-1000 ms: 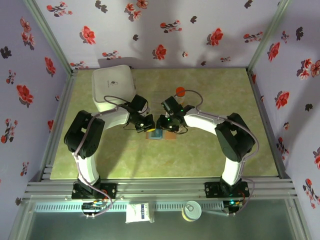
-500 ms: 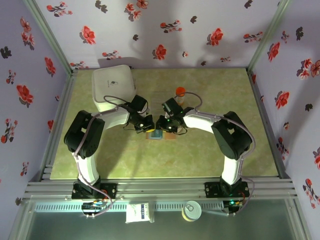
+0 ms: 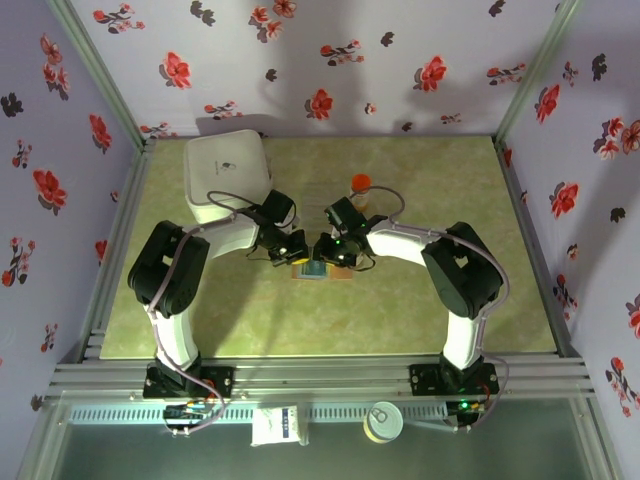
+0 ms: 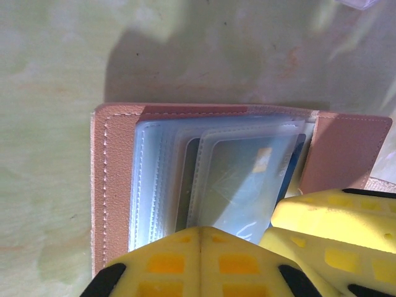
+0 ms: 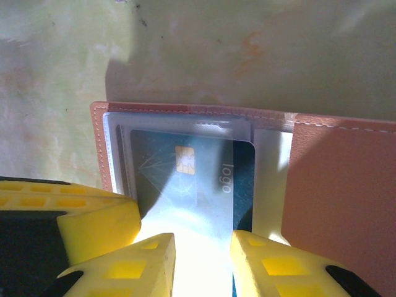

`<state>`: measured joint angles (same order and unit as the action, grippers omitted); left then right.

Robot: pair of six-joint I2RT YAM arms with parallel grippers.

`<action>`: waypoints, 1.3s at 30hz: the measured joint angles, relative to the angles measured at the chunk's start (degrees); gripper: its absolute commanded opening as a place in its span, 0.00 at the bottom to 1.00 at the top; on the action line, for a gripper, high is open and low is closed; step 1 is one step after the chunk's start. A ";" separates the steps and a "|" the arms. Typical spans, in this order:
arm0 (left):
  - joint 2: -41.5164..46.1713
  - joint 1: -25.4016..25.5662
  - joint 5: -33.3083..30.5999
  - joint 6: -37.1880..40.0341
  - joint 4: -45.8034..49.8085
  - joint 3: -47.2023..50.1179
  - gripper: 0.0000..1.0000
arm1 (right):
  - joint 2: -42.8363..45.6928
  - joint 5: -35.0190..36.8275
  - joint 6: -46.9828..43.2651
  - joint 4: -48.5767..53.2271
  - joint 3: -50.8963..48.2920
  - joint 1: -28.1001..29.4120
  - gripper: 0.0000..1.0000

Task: Take the credit cards out of the card holder

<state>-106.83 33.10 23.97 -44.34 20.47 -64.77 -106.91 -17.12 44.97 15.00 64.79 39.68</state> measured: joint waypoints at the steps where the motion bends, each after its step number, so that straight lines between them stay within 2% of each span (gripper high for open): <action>1: 0.00 0.00 0.02 0.09 0.15 0.00 0.04 | 0.04 0.20 -0.13 0.24 0.04 0.00 0.31; 21: 1.05 0.02 -1.05 0.44 1.64 -0.72 0.05 | 2.67 1.88 -1.01 4.11 0.15 -0.72 0.32; 30: 1.09 0.94 -0.83 0.46 1.70 -2.25 0.04 | 3.69 1.01 -0.94 0.76 -3.06 -1.46 0.33; 39: -0.59 1.03 -1.49 1.18 2.21 -2.25 0.03 | 3.72 -1.25 -0.22 -4.37 -6.27 -2.56 0.30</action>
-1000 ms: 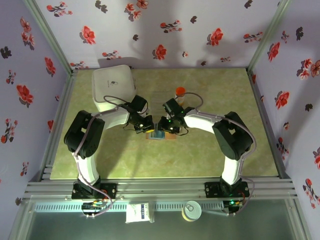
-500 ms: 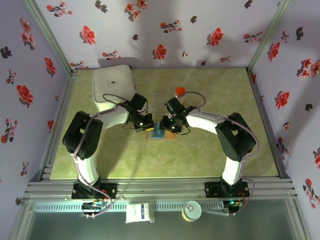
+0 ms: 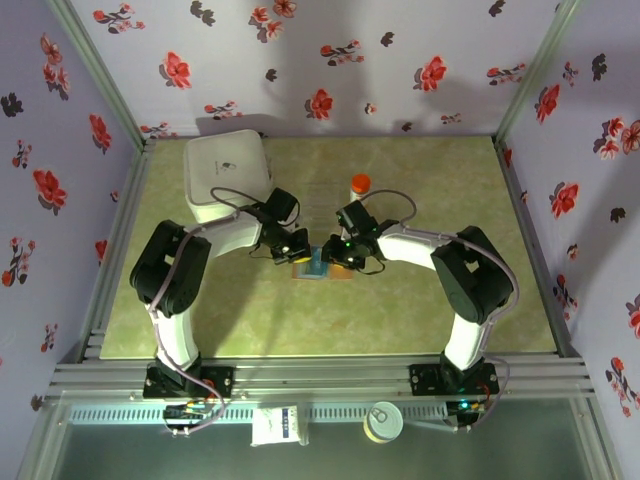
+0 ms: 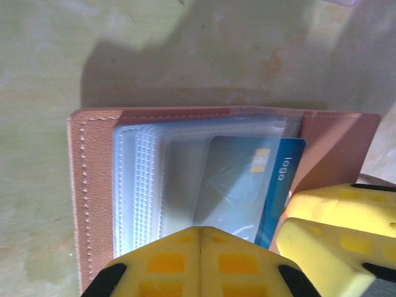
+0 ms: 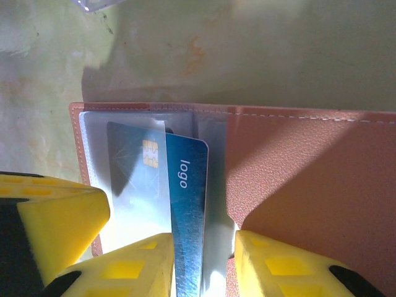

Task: Take the credit cards out of the card holder

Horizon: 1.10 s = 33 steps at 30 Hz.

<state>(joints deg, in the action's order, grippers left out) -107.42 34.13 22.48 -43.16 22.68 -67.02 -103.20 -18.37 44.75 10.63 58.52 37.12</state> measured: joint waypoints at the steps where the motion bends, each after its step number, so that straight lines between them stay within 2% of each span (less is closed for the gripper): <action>1: 0.00 0.00 -0.11 0.09 0.20 0.00 0.03 | 0.00 -0.28 0.20 -0.52 -0.31 -0.09 0.30; 11: -0.35 0.00 -0.85 0.28 0.57 0.00 0.03 | -1.77 -3.98 2.36 -6.82 -2.08 -0.87 0.24; 20: -0.33 -0.22 -1.05 0.31 0.52 0.11 0.03 | -1.92 -5.55 3.63 -9.92 -3.13 -1.64 0.13; 33: -0.20 -0.83 -0.66 0.31 -0.46 0.87 0.03 | -0.61 -6.34 3.85 -12.52 -5.64 -3.15 0.08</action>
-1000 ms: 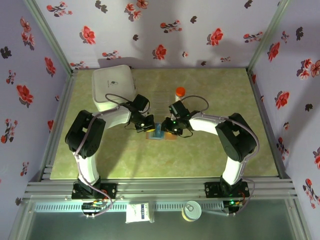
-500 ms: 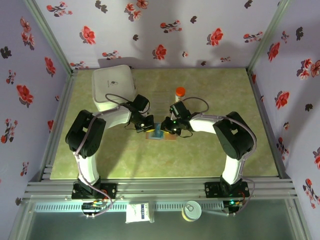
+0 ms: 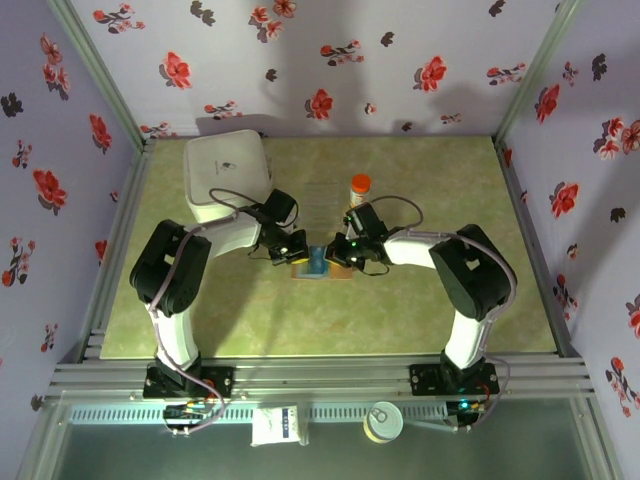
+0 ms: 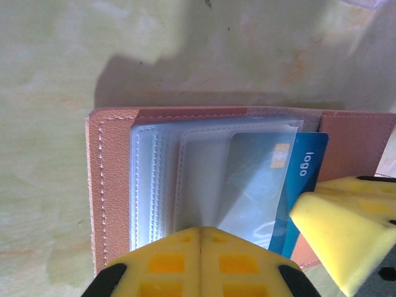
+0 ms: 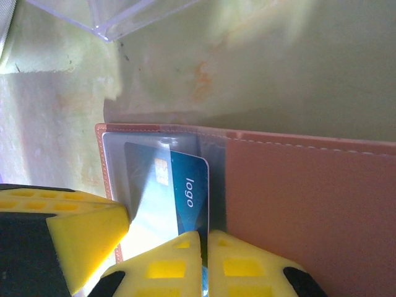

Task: Take the credit cards out of the card holder

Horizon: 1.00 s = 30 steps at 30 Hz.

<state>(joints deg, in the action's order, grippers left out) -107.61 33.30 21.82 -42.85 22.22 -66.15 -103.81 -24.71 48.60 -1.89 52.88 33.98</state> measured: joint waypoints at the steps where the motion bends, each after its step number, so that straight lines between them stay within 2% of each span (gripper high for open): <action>1: 0.04 -0.04 0.04 0.00 -0.11 0.09 0.02 | 0.22 0.00 -0.09 0.02 -0.15 -0.24 0.08; 9: 0.33 -0.37 0.28 -0.02 -0.74 0.63 0.03 | 2.36 0.20 -1.46 2.43 -0.42 -1.27 0.05; 20: 0.35 -0.48 0.31 -0.02 -0.72 0.63 0.03 | 5.84 4.15 -5.22 11.91 1.51 -1.46 0.04; 30: 0.37 -0.59 0.28 -0.02 -0.72 0.63 0.03 | 6.38 6.14 -5.53 13.84 1.73 -1.31 0.04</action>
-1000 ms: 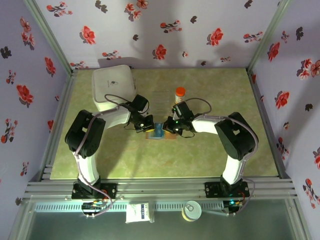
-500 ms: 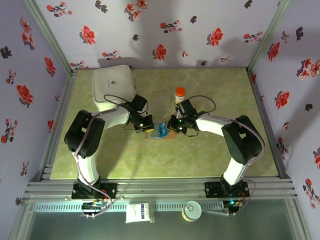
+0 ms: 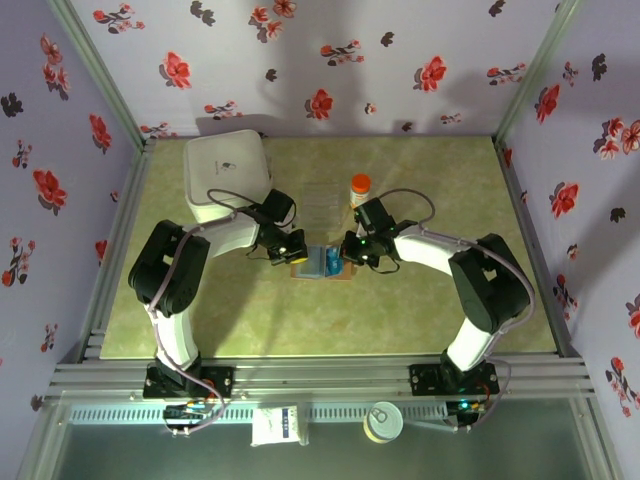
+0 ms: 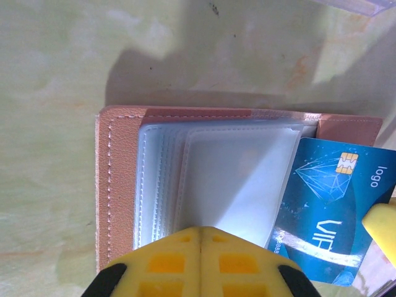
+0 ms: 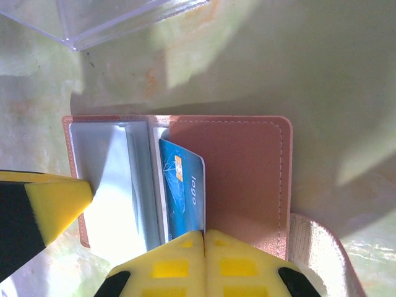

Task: Take the credit cards out of the card holder

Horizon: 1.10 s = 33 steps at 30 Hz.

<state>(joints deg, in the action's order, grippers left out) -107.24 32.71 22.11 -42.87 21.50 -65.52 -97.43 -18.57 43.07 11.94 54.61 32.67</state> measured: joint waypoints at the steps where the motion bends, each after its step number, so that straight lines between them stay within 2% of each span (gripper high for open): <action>1: 0.00 0.00 0.02 0.00 0.00 0.00 0.03 | 0.00 -0.02 0.02 -0.02 0.09 0.09 0.05; 5: 0.00 0.00 0.00 0.00 0.00 0.00 0.03 | 0.00 -0.07 0.63 -0.09 0.66 0.90 0.10; 9: 0.00 -0.04 0.02 0.00 0.00 0.00 0.03 | -0.09 -0.11 0.92 0.02 2.32 2.16 0.10; 33: 0.39 -0.11 0.00 -0.04 -0.13 0.39 0.05 | -0.92 1.33 -0.57 4.98 5.31 3.04 0.00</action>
<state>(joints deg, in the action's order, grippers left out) -106.85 32.60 22.11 -42.92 21.37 -65.12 -98.35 -17.23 42.50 16.93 59.92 35.70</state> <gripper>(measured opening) 0.046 0.050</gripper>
